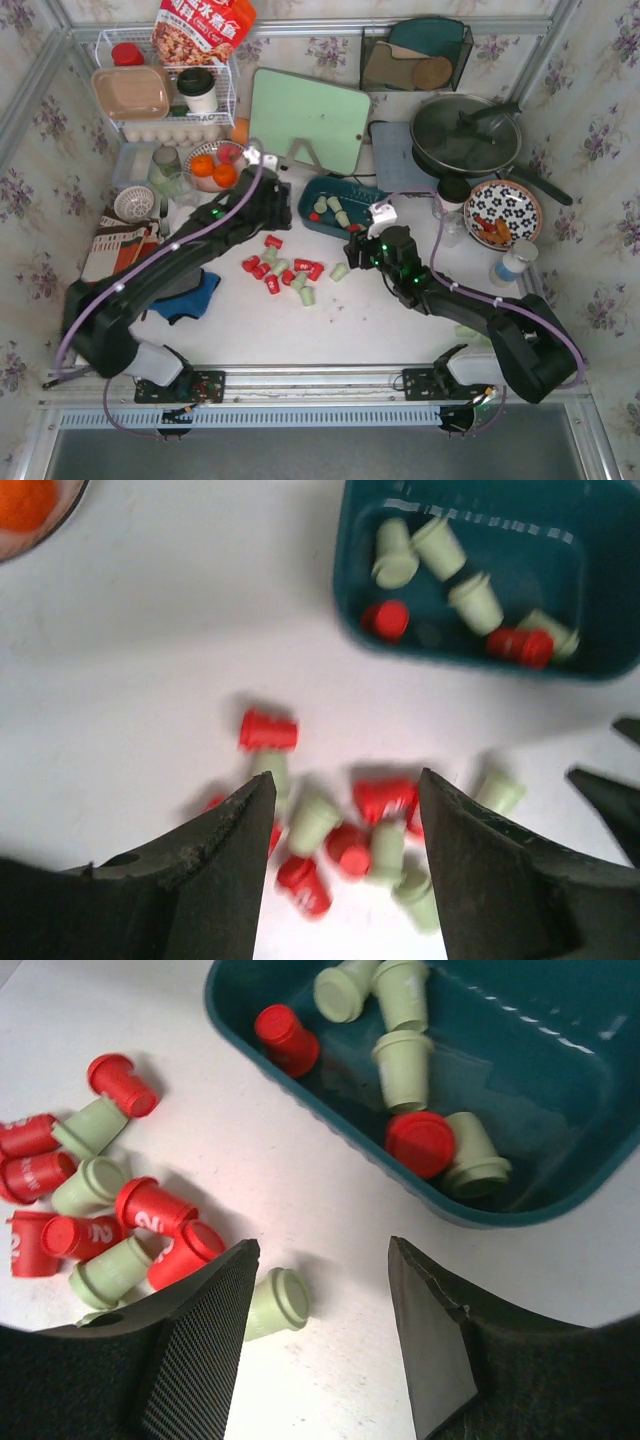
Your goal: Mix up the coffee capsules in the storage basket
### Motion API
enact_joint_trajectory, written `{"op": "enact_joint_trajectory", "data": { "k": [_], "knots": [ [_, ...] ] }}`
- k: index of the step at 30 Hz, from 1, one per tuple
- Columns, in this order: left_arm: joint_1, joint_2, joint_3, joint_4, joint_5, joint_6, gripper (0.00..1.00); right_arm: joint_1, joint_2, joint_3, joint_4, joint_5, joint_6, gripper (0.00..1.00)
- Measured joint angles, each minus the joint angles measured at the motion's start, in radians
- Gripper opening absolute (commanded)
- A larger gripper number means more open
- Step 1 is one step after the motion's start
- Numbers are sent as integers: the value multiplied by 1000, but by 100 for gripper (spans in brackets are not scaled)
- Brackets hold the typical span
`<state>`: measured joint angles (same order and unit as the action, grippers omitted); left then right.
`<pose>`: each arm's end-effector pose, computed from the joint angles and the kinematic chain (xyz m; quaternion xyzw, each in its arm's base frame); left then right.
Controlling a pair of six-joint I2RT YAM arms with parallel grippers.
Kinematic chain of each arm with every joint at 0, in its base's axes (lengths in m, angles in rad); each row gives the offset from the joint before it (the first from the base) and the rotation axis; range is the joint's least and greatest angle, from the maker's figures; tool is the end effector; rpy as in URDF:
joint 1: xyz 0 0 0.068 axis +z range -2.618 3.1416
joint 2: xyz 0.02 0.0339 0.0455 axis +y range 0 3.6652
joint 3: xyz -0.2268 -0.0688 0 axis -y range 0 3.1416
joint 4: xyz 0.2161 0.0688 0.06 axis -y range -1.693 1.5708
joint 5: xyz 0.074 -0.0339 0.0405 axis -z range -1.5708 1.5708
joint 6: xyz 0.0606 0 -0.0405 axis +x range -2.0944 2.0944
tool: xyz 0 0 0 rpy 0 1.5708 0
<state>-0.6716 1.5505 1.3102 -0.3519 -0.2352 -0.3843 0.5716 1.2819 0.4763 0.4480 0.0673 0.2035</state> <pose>0.2827 -0.2066 0.2729 0.0709 0.8754 -0.1457 0.4554 0.2329 0.1450 0.1695 -0.1314 0.8108 0.1897 0.5379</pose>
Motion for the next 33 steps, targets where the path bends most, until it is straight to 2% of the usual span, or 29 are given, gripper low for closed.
{"op": "enact_joint_trajectory", "data": {
  "k": [5,9,16,22,33],
  "knots": [
    [0,-265,-147,-142,8,20,63,22,38,75,-87,-88,-38,64],
    [-1,-424,-199,-290,39,53,65,57,40,140,-176,-143,-93,65],
    [-2,-625,-248,-486,47,159,67,83,58,199,-331,-167,-192,67],
    [3,-751,-372,-507,4,226,70,136,145,229,-442,-143,-270,68],
    [28,-828,-380,-491,31,233,70,198,297,317,-561,4,-319,68]
  ]
}}
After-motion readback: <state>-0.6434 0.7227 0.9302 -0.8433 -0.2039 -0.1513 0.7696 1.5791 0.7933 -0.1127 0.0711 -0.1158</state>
